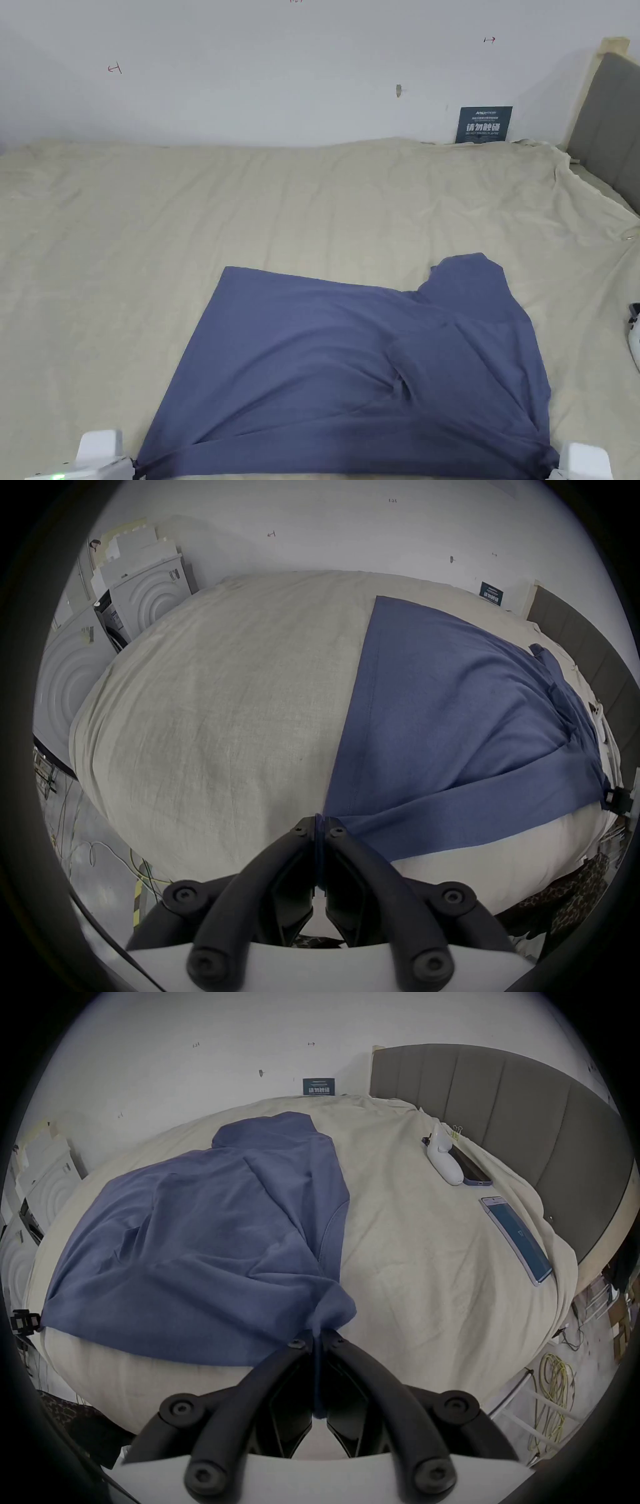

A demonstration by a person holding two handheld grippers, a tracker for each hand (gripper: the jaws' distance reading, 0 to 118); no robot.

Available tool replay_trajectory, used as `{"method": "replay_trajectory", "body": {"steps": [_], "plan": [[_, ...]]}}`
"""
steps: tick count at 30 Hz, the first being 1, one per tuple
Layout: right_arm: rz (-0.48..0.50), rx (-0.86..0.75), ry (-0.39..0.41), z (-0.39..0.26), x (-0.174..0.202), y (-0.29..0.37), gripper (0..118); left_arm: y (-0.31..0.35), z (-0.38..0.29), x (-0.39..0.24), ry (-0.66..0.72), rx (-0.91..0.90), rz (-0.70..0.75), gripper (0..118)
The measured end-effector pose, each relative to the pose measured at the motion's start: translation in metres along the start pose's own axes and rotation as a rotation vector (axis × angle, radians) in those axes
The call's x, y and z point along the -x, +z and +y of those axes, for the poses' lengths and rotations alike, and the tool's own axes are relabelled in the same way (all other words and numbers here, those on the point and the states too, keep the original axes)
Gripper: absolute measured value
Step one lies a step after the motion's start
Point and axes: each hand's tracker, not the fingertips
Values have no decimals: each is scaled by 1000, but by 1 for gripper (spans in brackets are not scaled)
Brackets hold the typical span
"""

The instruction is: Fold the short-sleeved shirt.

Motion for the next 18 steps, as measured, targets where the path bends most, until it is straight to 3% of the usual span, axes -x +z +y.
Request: {"method": "replay_trajectory", "body": {"steps": [1,2,3,4,5,6,10,16,18], "plan": [[1,0,2,2,5,11,13,2,2,1,27,12,-13,12],[-3,2,0,5,6,17,29,5,4,4,59,26,-25,21],[3,11,-10,8,4,22,57,8,7,6,86,39,-54,42],[19,17,-22,12,3,28,75,13,10,8,118,44,-65,66],[56,-2,-35,16,1,37,83,20,14,8,142,35,-82,85],[79,-49,-49,22,0,50,84,29,19,8,164,1,-103,102],[85,-232,-53,54,-7,98,84,84,47,-6,180,-198,-160,106],[92,-496,8,84,-4,163,83,149,74,-43,46,-495,-134,105],[98,-553,8,84,-5,168,80,160,75,-55,14,-575,-106,96]]}}
